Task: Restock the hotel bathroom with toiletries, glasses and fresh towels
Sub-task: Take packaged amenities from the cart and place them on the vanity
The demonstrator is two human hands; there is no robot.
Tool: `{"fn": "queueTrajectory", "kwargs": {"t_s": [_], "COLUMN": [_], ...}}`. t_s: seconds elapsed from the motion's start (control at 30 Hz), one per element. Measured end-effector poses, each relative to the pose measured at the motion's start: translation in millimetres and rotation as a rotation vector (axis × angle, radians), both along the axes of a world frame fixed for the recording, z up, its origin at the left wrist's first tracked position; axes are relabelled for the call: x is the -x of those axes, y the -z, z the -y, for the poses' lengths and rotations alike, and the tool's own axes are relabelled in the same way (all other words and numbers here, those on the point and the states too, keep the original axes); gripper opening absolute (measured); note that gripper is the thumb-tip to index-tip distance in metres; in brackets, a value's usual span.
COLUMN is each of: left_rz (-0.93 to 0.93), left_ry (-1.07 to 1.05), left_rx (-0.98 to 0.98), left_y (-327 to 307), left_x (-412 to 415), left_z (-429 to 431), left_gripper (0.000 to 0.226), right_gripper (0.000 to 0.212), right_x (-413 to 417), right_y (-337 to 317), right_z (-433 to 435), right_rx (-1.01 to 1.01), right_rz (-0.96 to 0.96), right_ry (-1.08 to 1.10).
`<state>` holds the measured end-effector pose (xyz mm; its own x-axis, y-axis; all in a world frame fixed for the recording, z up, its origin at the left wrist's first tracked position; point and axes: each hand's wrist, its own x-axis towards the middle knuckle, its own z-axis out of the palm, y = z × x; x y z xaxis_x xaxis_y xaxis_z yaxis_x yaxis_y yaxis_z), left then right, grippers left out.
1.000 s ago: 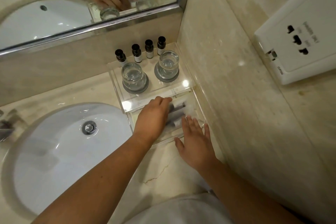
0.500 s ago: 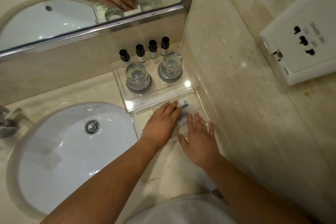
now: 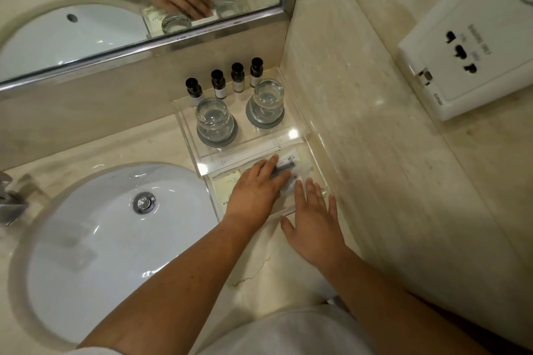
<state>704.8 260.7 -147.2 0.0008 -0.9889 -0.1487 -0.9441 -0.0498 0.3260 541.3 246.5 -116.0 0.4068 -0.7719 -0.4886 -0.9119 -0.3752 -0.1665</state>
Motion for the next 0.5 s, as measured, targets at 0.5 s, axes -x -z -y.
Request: {"fn": "queueTrajectory", "kwargs": {"t_s": [0.5], "left_rz": [-0.243], "left_ry": [-0.247], "left_rx": [0.111], "left_y": [-53], "left_x": [-33], "left_z": [-73], "left_gripper": [0.058], "right_gripper": [0.081], "right_x": [41], "right_y": [-36], "right_z": [-30], "right_rx": [0.073], "right_rz": [0.084], "right_ry": [0.125]}}
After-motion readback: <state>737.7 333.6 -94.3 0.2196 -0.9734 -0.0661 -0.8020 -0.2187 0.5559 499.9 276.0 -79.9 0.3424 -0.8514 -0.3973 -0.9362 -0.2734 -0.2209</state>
